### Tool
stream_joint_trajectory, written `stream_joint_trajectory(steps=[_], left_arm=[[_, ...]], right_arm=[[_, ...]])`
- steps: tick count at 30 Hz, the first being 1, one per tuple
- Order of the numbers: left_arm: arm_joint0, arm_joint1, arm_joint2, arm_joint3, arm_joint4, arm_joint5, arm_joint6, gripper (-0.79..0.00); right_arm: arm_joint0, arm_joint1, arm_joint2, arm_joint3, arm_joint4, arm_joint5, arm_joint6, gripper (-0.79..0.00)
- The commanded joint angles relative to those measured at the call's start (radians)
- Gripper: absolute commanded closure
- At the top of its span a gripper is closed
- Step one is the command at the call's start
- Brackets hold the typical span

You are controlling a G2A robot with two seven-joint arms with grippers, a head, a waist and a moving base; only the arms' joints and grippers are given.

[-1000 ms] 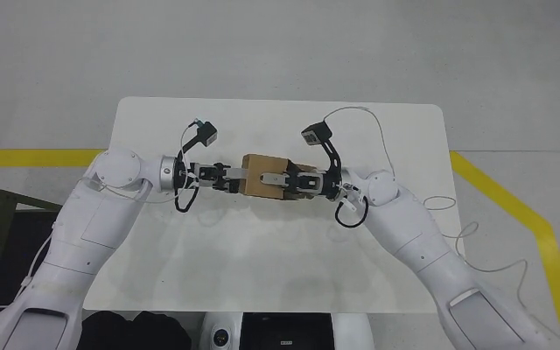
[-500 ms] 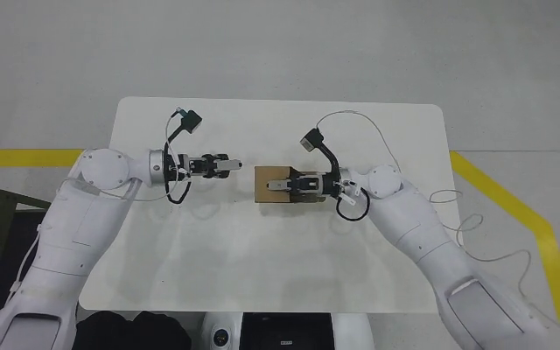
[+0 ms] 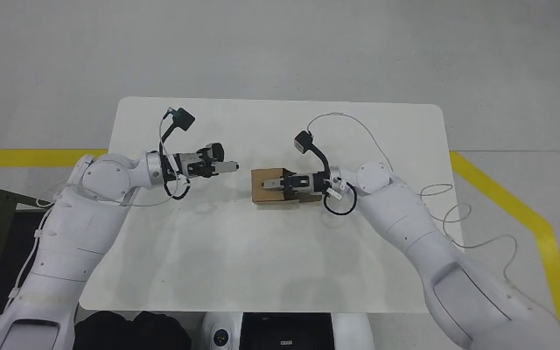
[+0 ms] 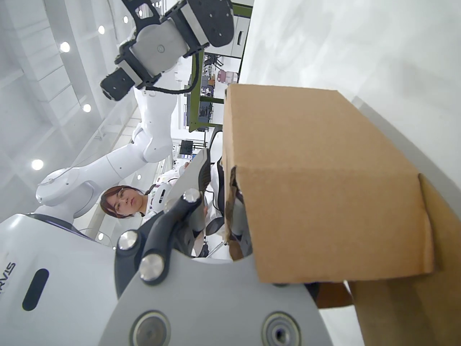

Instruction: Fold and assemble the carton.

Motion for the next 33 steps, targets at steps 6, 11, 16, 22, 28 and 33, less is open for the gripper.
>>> stream_joint_trajectory(steps=[6,11,16,22,28,33], left_arm=[[0.007,0.002,-0.003,-0.026,0.039,-0.001,0.016,-0.785],[0.013,0.004,-0.007,-0.04,0.049,0.002,0.019,-0.785],[0.013,0.004,-0.007,-0.04,0.049,0.002,0.019,-0.785],[0.013,0.004,-0.007,-0.04,0.049,0.002,0.019,-0.785],[0.013,0.004,-0.007,-0.04,0.049,0.002,0.019,-0.785],[0.013,0.004,-0.007,-0.04,0.049,0.002,0.019,-0.785]], right_arm=[[0.017,-0.023,-0.008,0.056,-0.012,-0.018,0.014,-0.308],[0.016,-0.019,0.011,0.061,-0.019,-0.035,0.029,-0.354],[0.011,-0.004,0.038,0.042,-0.042,-0.037,0.041,-0.351],[0.001,0.028,0.08,-0.021,-0.093,-0.014,0.063,-0.348],[-0.019,0.074,0.148,-0.102,-0.161,0.007,0.071,-0.345],[-0.044,0.114,0.214,-0.196,-0.228,0.044,0.069,-0.336]])
